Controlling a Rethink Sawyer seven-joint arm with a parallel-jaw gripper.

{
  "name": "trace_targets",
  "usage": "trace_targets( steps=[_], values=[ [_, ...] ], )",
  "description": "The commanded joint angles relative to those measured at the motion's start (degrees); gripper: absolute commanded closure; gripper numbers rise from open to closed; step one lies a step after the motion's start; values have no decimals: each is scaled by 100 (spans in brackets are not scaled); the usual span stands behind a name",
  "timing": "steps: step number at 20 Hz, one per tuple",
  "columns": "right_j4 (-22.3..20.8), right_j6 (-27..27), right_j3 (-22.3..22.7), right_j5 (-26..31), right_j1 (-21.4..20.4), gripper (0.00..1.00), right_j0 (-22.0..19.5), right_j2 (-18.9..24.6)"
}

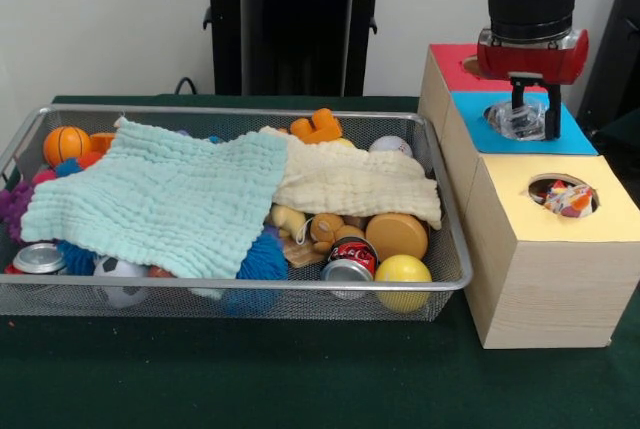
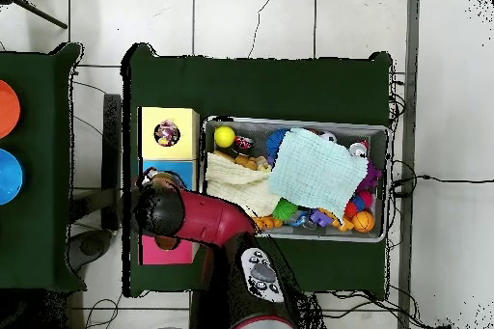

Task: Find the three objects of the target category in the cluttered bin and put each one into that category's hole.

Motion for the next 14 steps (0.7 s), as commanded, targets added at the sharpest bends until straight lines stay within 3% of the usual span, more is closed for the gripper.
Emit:
trace_targets(
  steps=[1,2,3,14],
  values=[
    [-176,780,297,-512,318,100,-140,724],
    [-196,736,255,-453,315,100,-95,647],
    [-224,706,212,-423,309,0,-37,557],
    [-311,610,97,-217,235,0,83,276]
  ],
)
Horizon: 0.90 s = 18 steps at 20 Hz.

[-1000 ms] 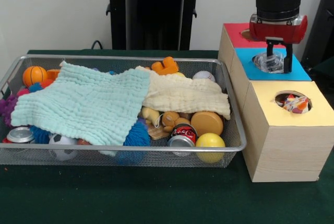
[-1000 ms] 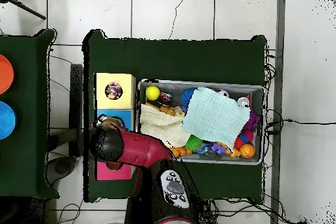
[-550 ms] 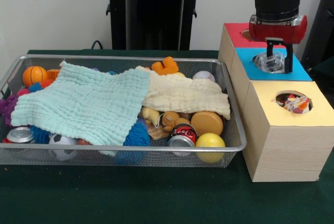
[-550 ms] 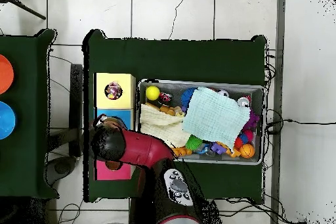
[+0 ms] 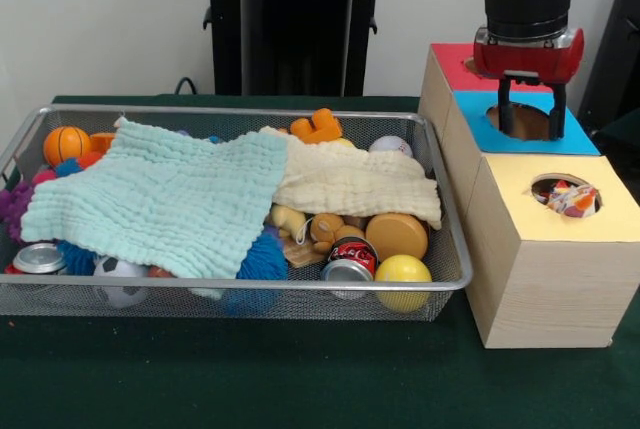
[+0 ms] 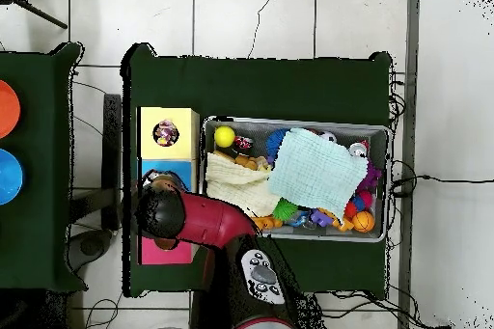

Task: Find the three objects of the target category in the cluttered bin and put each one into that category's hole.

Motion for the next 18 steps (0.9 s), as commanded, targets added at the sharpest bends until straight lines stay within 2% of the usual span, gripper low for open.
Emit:
trace_targets(
  steps=[1,8,11,14,15,18],
  values=[
    [-249,641,18,-226,223,0,132,206],
    [-187,718,218,-330,119,0,-50,490],
    [-185,706,231,-215,-86,0,-7,409],
    [-313,578,-68,328,-218,0,415,-263],
    [-383,605,-199,564,-237,0,679,-646],
    [-586,660,-538,1120,-148,0,1202,-1420]
  ],
)
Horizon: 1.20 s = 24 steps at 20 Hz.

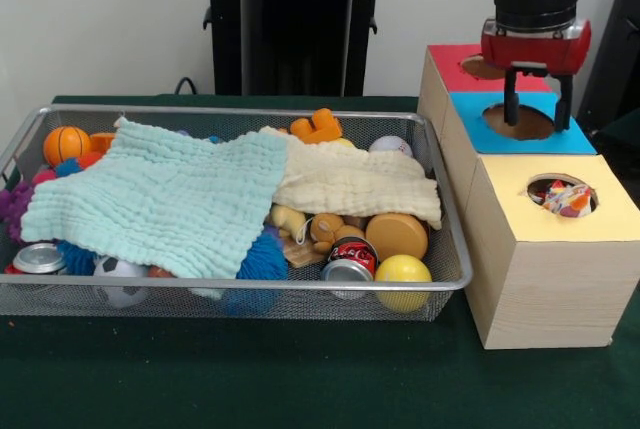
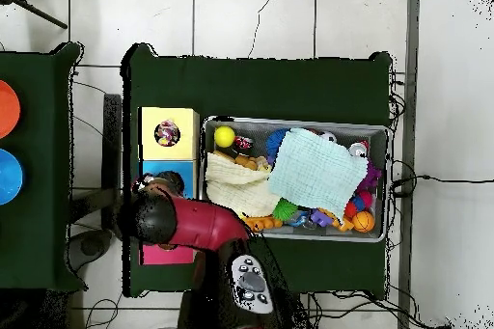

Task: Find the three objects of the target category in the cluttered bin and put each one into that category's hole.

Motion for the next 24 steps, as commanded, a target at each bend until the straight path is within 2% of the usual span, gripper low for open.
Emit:
trace_targets(
  steps=[1,4,9,16,21,24],
  values=[
    [-513,686,-571,1035,24,0,941,-1241],
    [-477,761,-534,865,150,0,1018,-1256],
    [-560,746,-829,1362,72,0,1230,-1657],
    [-580,775,-884,1394,56,0,1279,-1828],
    [-915,652,-1288,1857,76,0,1544,-2466],
    [-1063,506,-1406,2043,97,0,1506,-2564]
  ],
)
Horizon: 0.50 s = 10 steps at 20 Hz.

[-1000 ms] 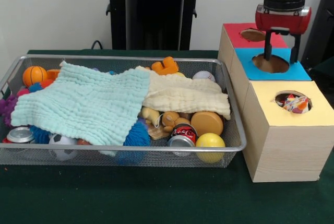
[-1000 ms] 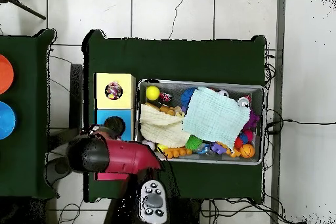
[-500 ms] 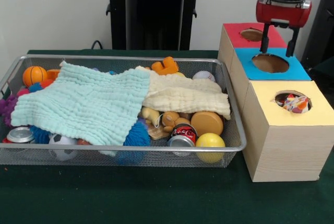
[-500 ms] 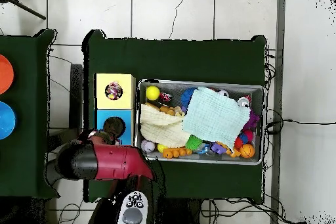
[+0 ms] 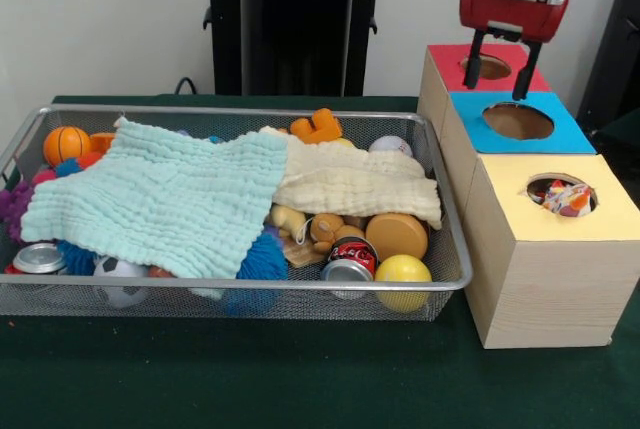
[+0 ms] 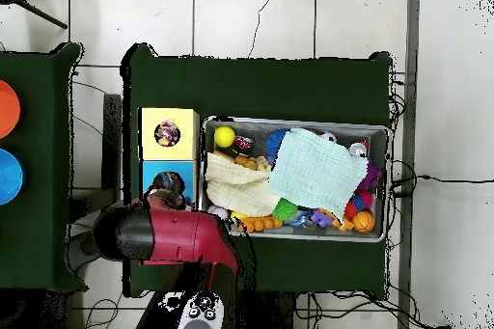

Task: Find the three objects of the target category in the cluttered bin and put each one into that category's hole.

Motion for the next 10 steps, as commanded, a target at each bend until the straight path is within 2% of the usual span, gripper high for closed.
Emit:
trace_targets(
  steps=[1,10],
  values=[
    [-537,445,-617,954,99,0,-44,-499],
    [-713,-45,-444,540,181,0,-930,149]
  ],
)
